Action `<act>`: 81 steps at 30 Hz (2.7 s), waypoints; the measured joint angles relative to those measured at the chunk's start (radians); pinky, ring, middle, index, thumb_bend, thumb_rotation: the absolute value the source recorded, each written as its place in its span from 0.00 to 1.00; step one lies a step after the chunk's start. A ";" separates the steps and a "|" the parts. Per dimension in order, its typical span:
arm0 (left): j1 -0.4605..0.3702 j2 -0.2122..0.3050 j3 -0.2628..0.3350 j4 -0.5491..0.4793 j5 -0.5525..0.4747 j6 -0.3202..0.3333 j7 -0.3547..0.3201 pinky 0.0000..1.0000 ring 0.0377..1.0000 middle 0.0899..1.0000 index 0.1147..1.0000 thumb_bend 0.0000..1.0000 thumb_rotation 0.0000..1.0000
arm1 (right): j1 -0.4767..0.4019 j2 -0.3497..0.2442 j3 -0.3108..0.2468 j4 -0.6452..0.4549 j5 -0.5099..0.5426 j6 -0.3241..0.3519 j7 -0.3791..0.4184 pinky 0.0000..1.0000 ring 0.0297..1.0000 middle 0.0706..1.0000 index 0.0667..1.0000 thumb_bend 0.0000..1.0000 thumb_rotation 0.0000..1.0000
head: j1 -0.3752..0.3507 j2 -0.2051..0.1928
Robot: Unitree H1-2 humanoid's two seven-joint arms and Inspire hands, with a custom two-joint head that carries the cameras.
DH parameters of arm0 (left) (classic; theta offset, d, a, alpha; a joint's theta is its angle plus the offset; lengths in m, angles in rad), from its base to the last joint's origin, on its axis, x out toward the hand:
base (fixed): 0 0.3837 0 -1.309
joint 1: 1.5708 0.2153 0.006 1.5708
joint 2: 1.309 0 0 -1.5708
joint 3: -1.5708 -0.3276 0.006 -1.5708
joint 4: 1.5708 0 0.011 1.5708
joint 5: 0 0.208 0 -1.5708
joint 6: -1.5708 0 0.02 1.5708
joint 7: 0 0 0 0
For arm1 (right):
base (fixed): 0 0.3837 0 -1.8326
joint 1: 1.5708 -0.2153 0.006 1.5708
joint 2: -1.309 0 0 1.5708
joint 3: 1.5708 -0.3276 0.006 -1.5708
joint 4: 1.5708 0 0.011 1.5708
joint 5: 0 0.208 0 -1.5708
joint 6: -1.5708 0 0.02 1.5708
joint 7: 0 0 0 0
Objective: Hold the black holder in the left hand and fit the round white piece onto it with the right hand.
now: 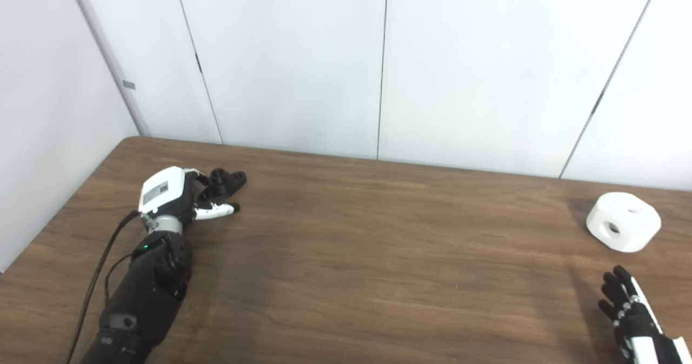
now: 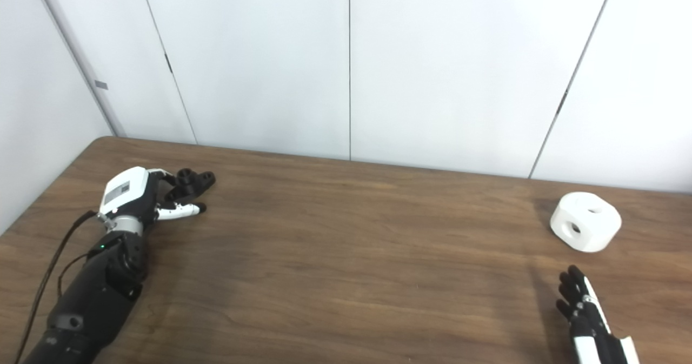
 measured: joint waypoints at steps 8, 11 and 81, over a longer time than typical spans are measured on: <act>-0.003 0.009 -0.012 0.007 -0.001 0.001 0.000 1.00 0.94 0.84 0.62 0.85 0.37 | 0.003 0.000 0.001 -0.003 -0.009 0.001 -0.001 0.97 0.96 0.94 0.95 0.65 0.96 | -0.003 0.005; -0.003 0.009 -0.013 0.007 -0.001 0.001 0.000 1.00 0.94 0.84 0.60 0.84 0.37 | 0.004 0.000 0.001 -0.004 -0.008 0.001 -0.001 0.96 0.96 0.94 0.95 0.66 0.95 | -0.003 0.008; -0.003 0.007 -0.004 0.038 -0.099 -0.063 0.098 0.91 0.87 0.73 0.42 0.52 0.05 | 0.011 0.000 0.008 -0.011 -0.039 -0.001 -0.005 0.98 0.96 0.93 0.94 0.65 0.97 | -0.021 0.018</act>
